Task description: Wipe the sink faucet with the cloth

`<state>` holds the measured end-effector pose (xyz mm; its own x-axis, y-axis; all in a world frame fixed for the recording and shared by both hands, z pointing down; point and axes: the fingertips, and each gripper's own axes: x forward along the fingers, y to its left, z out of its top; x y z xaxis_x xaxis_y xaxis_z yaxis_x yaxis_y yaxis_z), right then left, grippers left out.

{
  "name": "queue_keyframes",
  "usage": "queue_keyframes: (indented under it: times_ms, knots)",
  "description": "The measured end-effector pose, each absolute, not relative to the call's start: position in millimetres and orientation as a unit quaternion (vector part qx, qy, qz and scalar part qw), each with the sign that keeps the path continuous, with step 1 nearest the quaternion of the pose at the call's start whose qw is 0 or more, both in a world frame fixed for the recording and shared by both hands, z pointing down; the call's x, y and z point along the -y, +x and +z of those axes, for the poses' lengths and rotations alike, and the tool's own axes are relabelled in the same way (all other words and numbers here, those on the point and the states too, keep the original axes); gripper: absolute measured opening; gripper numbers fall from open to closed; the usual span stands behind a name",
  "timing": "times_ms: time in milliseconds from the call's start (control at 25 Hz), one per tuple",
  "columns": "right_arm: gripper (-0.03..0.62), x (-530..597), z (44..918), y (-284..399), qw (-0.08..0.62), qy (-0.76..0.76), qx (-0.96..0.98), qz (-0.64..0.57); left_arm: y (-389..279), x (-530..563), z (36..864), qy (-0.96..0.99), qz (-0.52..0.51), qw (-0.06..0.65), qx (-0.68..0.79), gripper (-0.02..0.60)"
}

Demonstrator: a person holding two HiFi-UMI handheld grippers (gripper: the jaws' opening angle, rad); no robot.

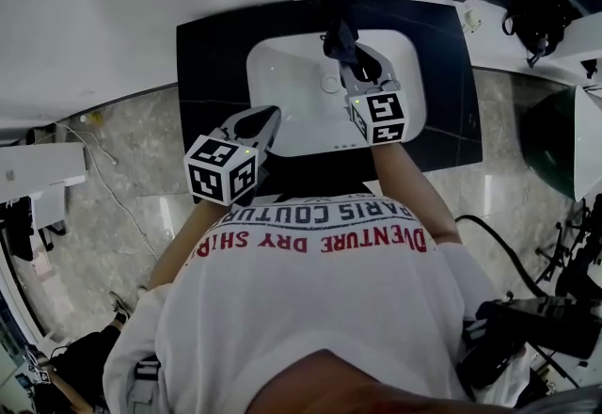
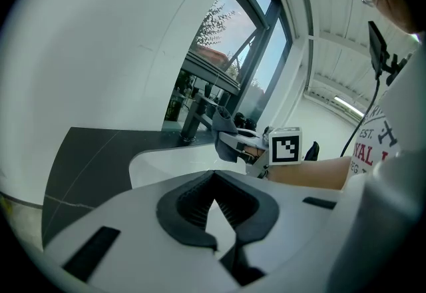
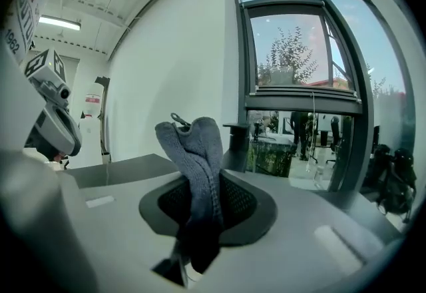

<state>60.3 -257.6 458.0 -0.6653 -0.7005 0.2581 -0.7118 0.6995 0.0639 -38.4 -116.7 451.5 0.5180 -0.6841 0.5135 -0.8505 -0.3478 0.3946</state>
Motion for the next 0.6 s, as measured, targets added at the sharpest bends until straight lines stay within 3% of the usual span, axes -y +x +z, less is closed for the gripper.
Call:
queue_keyframes:
  times_ms: [600]
  knots:
    - [0.072,280.6,435.7,127.7,0.075,0.316,0.942,0.09,16.7,136.1,429.0,0.778,0.115,0.313,0.532,0.002]
